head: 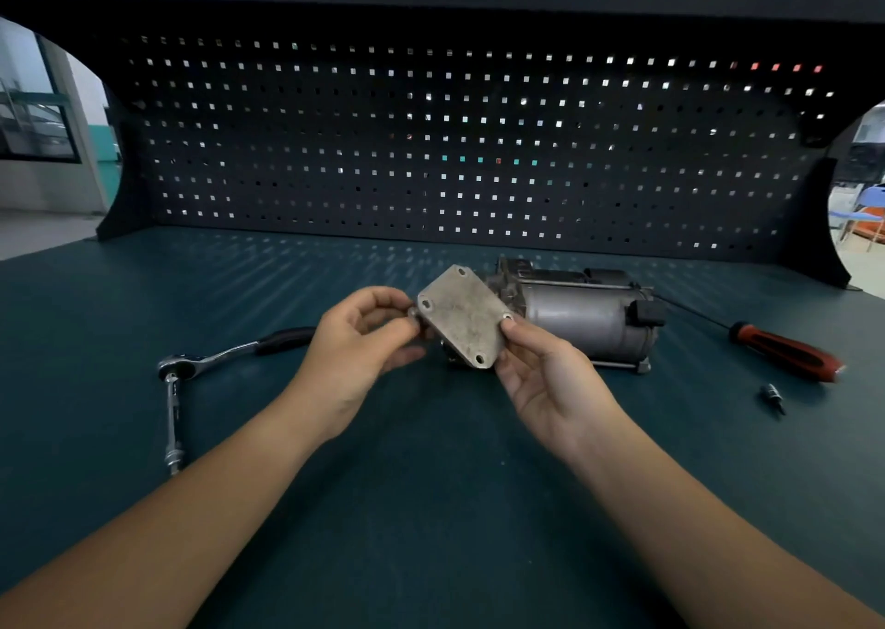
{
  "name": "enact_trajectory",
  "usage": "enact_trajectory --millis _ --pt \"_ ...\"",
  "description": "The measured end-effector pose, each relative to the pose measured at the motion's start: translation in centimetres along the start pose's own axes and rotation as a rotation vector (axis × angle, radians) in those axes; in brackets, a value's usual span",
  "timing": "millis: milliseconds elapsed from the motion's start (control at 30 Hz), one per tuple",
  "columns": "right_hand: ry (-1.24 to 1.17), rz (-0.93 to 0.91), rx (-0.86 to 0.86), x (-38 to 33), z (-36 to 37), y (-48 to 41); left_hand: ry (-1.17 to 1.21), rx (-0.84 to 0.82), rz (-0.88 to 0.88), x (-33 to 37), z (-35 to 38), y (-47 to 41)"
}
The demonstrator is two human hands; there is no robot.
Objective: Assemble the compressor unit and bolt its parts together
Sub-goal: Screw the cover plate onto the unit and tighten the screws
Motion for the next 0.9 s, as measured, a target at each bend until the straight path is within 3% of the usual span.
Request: enact_trajectory --millis 133,367,633,900 --pt "0.03 -0.057 0.001 -0.4 -0.3 -0.3 0.066 0.018 -0.08 0.1 -0.7 -0.3" --pt "0.42 -0.22 -0.019 -0.3 -1.5 -0.8 0.056 0.137 -0.119 0.6 -1.9 -0.8" --pt "0.496 -0.243 -0.15 0.1 -1.0 -0.6 -0.312 0.106 -0.09 -0.1 -0.8 -0.4" --pt "0.515 -0.238 -0.211 0.4 -1.0 -0.8 -0.432 0.07 -0.065 -0.3 -1.0 -0.5"
Point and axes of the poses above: each hand's wrist, its own y-axis away from the middle knuckle, its own z-axis out of the palm, x = y × z, the point moved 3 cm from there along -y, towards the middle knuckle, and after that the axes turned 15 degrees about -z, right-handed, at the moved point
